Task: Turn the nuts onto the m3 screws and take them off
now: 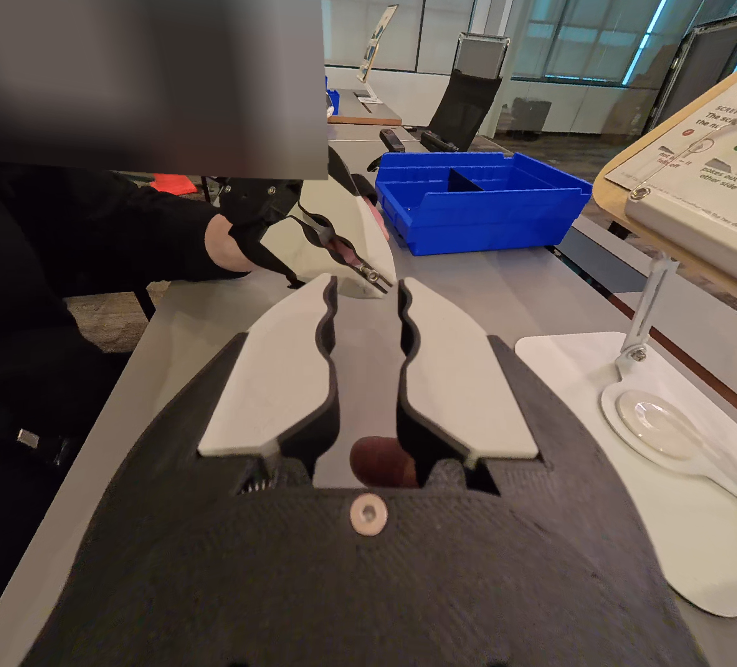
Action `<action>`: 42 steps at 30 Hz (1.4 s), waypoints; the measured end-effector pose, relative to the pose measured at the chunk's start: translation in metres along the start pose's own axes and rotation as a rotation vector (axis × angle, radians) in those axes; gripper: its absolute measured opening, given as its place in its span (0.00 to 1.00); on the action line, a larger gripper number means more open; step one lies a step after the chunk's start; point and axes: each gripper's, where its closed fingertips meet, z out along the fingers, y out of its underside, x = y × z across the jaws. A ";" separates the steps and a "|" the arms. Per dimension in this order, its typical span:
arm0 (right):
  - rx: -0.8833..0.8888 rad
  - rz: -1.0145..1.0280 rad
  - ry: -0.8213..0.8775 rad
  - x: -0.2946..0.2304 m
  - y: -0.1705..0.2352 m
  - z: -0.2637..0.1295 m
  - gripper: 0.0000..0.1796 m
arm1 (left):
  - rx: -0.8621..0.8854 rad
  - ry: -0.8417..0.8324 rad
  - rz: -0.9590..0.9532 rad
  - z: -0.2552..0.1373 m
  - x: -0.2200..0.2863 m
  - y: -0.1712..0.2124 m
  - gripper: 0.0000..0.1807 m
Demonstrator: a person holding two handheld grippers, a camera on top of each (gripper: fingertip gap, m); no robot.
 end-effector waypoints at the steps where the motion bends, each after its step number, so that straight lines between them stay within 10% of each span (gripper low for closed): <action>1: -0.002 -0.004 -0.013 -0.001 0.000 0.000 0.19 | 0.007 0.001 -0.005 0.000 0.000 -0.001 0.02; 42: -0.047 -0.104 -0.049 -0.009 0.000 0.002 0.19 | 0.018 0.006 -0.027 0.000 -0.001 0.001 0.02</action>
